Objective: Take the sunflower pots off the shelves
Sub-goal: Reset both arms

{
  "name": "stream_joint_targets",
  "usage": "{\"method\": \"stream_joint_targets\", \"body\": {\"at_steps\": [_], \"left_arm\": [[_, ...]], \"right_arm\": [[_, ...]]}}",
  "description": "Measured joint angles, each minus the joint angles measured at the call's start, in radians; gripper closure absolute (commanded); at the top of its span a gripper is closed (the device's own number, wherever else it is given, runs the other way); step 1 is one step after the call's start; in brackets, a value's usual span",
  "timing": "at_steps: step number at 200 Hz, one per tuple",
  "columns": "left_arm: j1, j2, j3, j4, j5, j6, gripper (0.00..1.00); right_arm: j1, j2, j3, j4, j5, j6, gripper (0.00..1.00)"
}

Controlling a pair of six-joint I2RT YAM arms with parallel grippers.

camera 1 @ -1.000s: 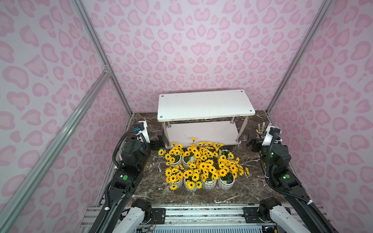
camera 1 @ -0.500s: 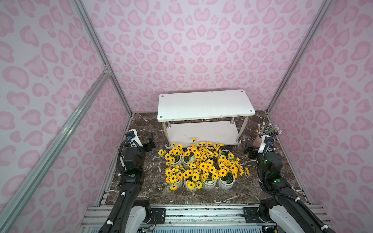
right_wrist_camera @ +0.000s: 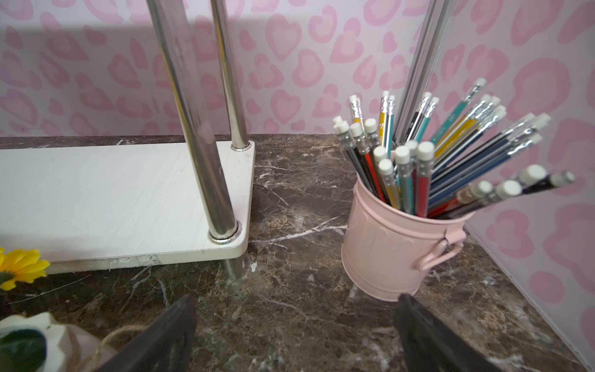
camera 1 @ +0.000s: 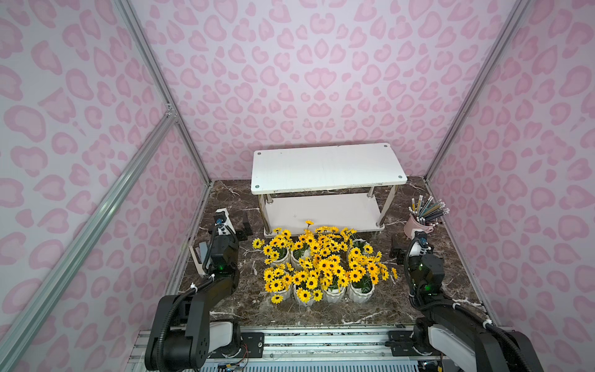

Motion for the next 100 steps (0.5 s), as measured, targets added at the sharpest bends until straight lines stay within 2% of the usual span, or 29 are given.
{"method": "stream_joint_targets", "body": {"at_steps": [43, 100], "left_arm": [[-0.001, 0.169, -0.072, 0.213, 0.033, 0.023, 0.03], [-0.012, 0.192, -0.025, 0.267, 0.061, 0.049, 0.03]], "right_arm": [[-0.017, 0.236, -0.003, 0.243, -0.055, -0.009, 0.02], [-0.026, 0.514, 0.042, 0.486, -0.055, 0.017, 0.01]]}}
